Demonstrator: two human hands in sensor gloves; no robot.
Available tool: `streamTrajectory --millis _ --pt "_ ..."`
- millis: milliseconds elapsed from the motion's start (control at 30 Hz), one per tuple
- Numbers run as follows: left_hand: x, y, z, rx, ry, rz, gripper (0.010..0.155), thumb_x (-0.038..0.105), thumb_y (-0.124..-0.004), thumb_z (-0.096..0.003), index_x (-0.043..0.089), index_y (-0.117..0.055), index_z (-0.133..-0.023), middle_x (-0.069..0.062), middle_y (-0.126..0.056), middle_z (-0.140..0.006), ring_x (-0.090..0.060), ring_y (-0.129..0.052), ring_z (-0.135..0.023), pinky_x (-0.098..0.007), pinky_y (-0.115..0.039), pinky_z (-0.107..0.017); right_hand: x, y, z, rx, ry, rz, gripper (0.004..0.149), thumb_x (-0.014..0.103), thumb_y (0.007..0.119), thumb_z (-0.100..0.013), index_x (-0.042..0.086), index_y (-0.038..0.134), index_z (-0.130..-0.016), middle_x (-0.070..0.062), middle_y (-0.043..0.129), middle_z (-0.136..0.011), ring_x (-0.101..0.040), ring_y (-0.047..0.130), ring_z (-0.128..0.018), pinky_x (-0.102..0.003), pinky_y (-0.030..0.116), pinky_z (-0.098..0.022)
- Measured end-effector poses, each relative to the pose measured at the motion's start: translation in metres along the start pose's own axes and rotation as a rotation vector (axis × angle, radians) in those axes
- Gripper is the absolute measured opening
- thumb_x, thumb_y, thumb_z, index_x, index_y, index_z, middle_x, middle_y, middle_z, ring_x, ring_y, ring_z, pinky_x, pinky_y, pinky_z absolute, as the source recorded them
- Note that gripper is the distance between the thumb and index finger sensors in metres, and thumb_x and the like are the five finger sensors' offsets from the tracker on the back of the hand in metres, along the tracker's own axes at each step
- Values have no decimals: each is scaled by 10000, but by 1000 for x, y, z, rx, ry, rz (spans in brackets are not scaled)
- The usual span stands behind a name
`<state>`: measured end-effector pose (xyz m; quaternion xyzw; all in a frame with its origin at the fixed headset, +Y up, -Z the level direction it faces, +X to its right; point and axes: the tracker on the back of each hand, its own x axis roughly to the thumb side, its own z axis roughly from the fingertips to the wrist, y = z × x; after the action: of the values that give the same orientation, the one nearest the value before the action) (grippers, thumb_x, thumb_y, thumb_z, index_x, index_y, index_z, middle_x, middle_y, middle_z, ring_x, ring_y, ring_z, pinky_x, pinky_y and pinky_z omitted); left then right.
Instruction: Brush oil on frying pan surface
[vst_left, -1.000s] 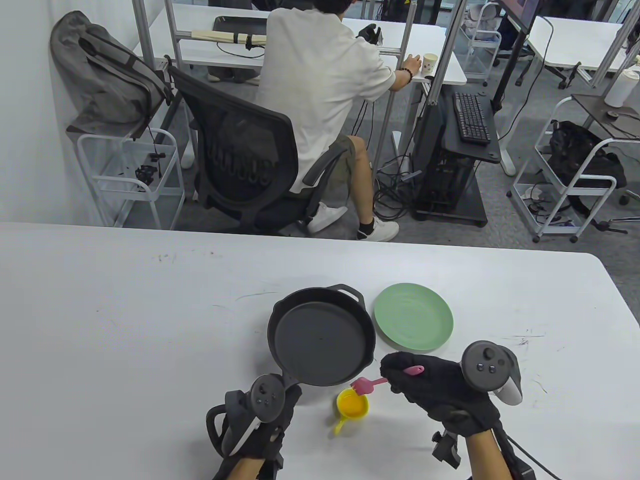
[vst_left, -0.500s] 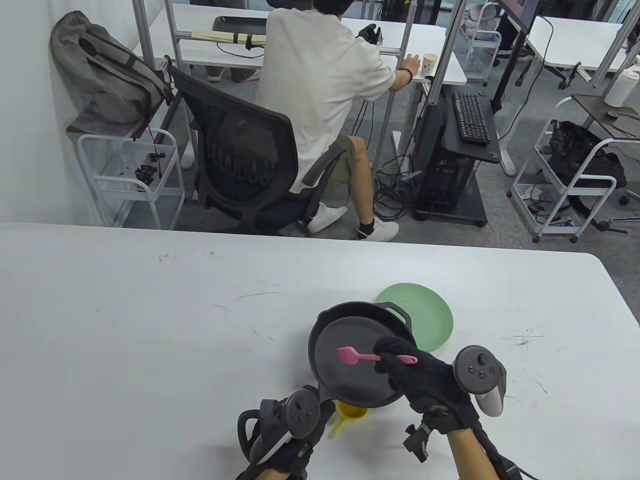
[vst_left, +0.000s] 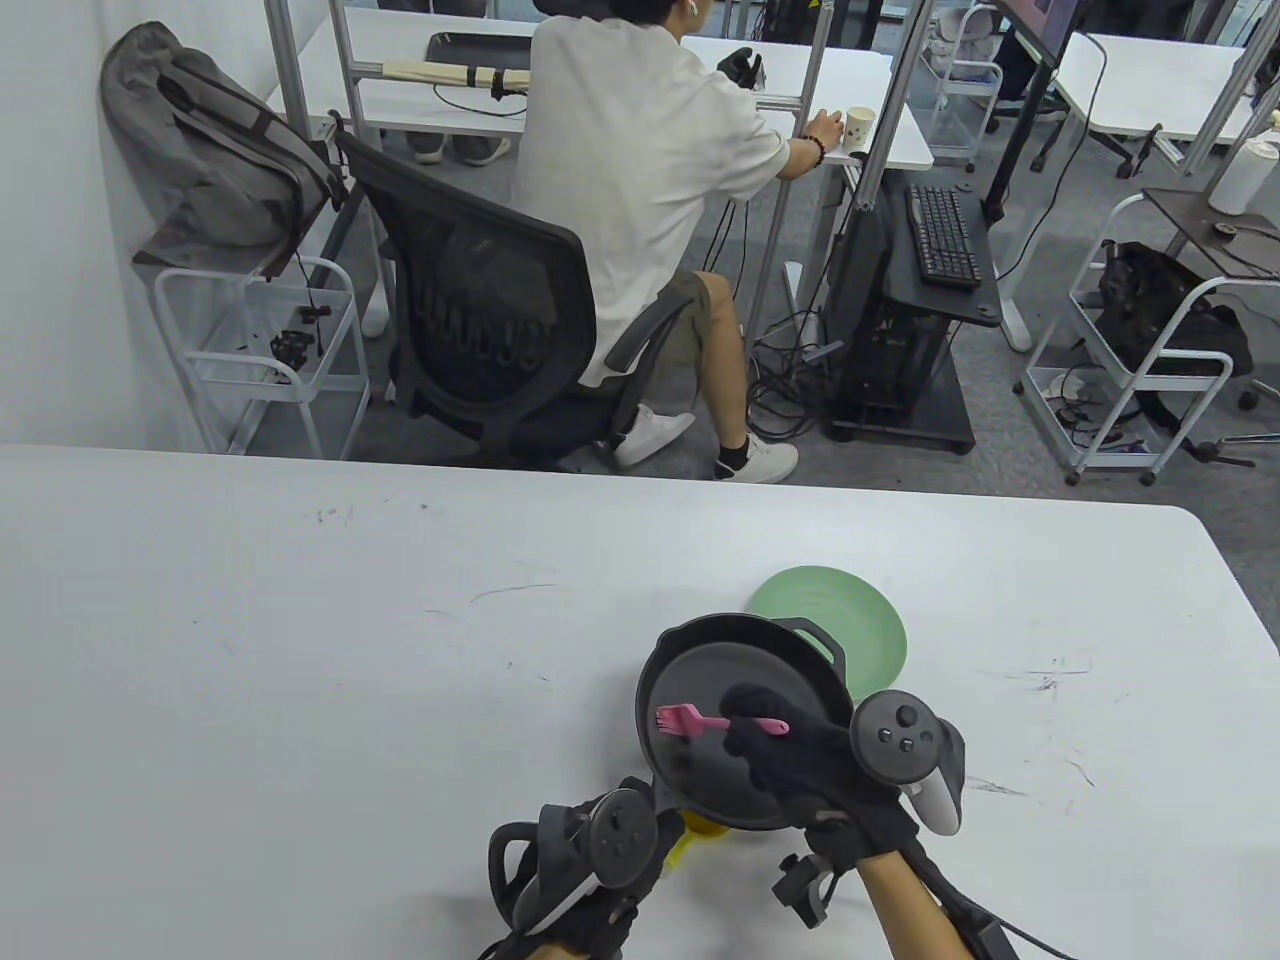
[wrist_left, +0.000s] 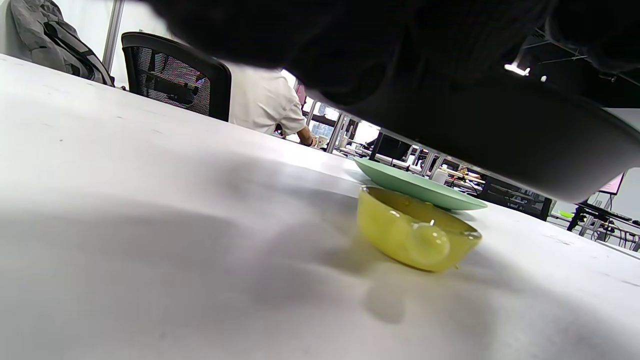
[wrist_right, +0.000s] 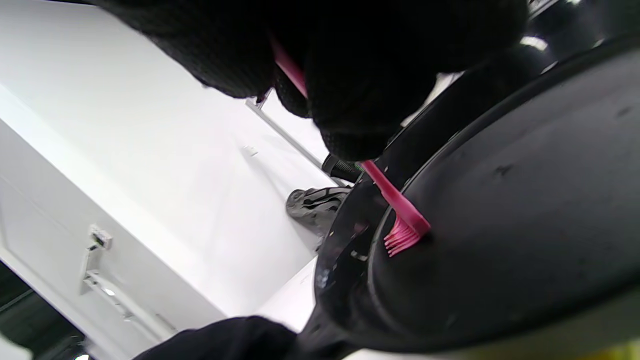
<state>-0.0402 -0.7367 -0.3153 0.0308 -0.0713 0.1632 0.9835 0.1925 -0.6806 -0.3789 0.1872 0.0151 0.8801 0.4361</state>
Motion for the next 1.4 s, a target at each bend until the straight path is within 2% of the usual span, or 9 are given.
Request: streamTrajectory --millis 200,333,733,933,1067,1233,1300,1400 --pt "-1 1 0 1 2 -11 598 570 -785 -540 60 -845 -847 22 -982 -439 -145 -972 -159 -349 -835 -152 -4 -19 5 -93 82 116 459 365 759 -633 86 726 -996 -256 929 -777 -217 962 -397 -295 847 -233" --pt "-1 1 0 2 -1 -8 597 570 -785 -541 61 -845 -846 23 -981 -440 -144 -972 -160 -349 -835 -153 -7 -28 6 -100 104 71 450 357 765 -634 80 734 -988 -263 930 -764 -222 961 -393 -298 845 -230" --pt "-6 4 0 19 20 -16 599 570 -788 -539 58 -846 -846 20 -981 -441 -147 -972 -159 -351 -834 -153 -15 -45 9 -192 169 228 444 351 767 -633 83 738 -986 -271 922 -761 -224 960 -399 -300 845 -235" --pt "-7 4 -1 16 28 -9 597 569 -786 -541 59 -846 -846 20 -981 -441 -147 -972 -160 -351 -834 -153 -4 -51 14 -218 123 296 435 354 766 -633 100 742 -986 -267 918 -764 -220 959 -408 -296 846 -242" --pt "-8 5 0 18 35 -12 598 569 -785 -541 59 -845 -847 21 -981 -440 -146 -972 -160 -351 -834 -153 15 -46 18 -244 61 379 428 362 764 -634 117 749 -984 -259 920 -765 -215 959 -410 -292 846 -244" --pt "-7 5 0 26 29 -1 597 568 -787 -541 58 -845 -846 20 -980 -442 -146 -971 -158 -350 -834 -152 8 -29 10 -160 90 465 443 385 736 -642 119 735 -997 -263 904 -807 -247 957 -461 -313 847 -280" --pt "-7 4 0 22 23 -29 598 572 -785 -538 62 -846 -846 23 -980 -441 -143 -972 -158 -347 -835 -152 3 -24 7 -115 64 385 494 454 672 -649 116 725 -1005 -259 898 -832 -247 958 -479 -305 849 -289" --pt "-5 2 -1 7 14 -11 597 569 -785 -541 60 -844 -847 22 -981 -441 -144 -972 -159 -349 -834 -152 -2 -17 4 -78 30 228 511 457 660 -647 99 716 -1008 -280 881 -836 -257 952 -484 -306 844 -289"
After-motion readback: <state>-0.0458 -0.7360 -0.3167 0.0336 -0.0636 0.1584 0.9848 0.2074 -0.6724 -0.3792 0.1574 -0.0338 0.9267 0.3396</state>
